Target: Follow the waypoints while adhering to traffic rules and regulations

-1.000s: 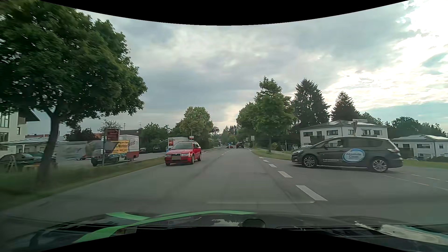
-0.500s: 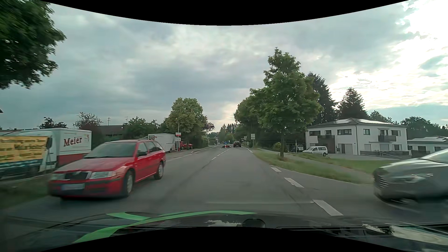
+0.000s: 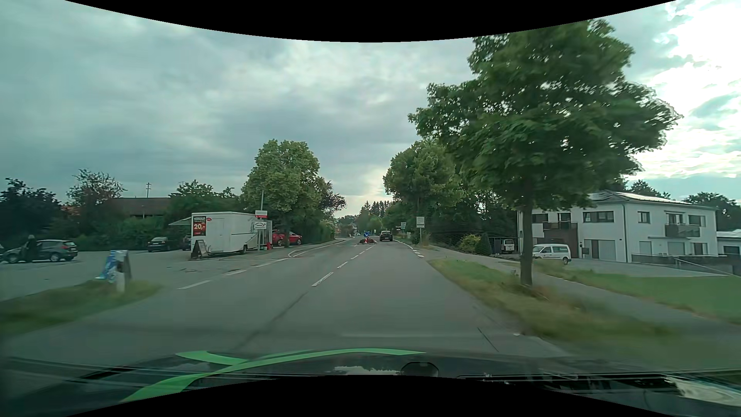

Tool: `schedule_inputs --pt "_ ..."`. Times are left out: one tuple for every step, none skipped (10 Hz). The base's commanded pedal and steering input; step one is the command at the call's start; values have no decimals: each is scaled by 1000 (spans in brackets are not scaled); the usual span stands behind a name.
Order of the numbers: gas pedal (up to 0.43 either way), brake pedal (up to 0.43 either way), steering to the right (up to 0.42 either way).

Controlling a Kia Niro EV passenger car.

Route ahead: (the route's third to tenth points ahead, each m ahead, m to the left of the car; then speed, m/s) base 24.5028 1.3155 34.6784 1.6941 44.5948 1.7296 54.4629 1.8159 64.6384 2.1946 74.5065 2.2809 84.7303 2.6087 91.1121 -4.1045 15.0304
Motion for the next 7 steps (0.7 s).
schedule_inputs --pt "209 0 1" --pt "220 0 0" --pt "220 0 0" --pt "220 0 0" --pt "220 0 0" --pt "209 0 0" --pt "157 0 0"
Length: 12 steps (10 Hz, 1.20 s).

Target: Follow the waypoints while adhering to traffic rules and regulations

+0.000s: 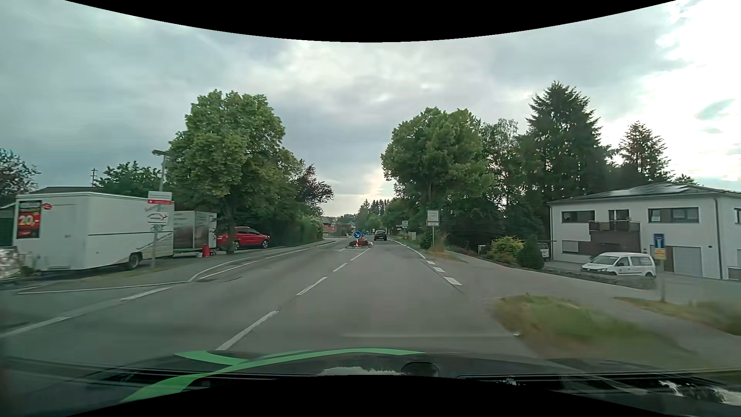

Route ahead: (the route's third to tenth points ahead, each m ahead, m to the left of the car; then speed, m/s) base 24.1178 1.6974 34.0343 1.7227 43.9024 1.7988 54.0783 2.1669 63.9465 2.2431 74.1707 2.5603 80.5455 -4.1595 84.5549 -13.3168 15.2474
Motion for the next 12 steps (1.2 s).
schedule_inputs --pt "150 0 0" --pt "138 0 0" --pt "0 0 0" --pt "0 0 0" --pt "0 0 0" --pt "0 6 0" --pt "0 110 0" --pt "0 171 -1" --pt "0 183 -1" --pt "0 195 0" --pt "0 207 -1" --pt "0 207 -3"
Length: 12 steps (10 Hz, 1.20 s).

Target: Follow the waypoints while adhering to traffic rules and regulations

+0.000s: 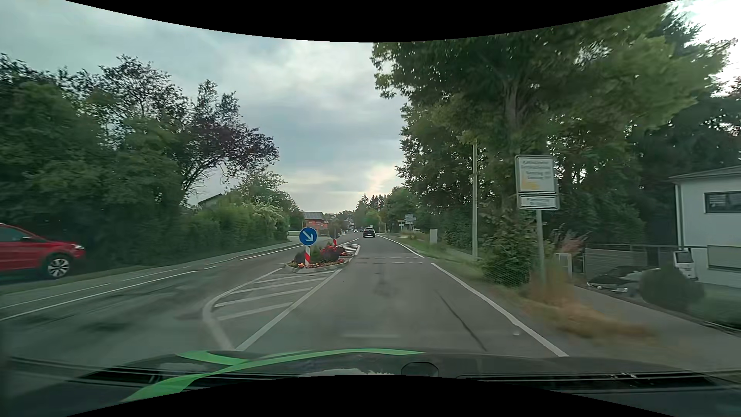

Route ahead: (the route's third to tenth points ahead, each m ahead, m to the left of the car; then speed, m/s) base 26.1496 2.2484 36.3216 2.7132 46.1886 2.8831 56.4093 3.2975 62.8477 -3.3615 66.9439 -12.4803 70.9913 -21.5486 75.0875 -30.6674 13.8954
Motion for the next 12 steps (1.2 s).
schedule_inputs --pt "0 213 -4" --pt "0 213 -5" --pt "0 213 -5" --pt "0 213 -6" --pt "0 201 -7" --pt "0 195 -9" --pt "0 183 -11" --pt "0 165 -12" --pt "0 159 -13" --pt "0 159 -15" --pt "0 152 -17" --pt "0 140 -19"
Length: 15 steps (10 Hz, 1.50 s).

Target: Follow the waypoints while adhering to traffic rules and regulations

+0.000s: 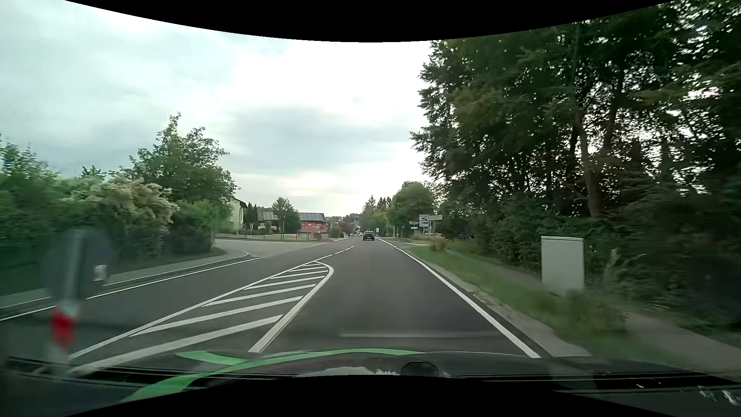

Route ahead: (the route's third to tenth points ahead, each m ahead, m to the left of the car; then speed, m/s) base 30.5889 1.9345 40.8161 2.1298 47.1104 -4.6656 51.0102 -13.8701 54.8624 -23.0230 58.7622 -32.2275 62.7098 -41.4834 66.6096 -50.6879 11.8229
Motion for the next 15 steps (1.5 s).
schedule_inputs --pt "0 128 -20" --pt "0 146 -20" --pt "0 159 -20" --pt "0 171 -20" --pt "0 159 -22" --pt "0 177 -25" --pt "0 195 -28" --pt "0 213 -28" --pt "0 226 -24" --pt "0 220 -21" --pt "0 226 -18" --pt "0 195 -16" --pt "0 165 -16" --pt "0 152 -14" --pt "0 152 -13"
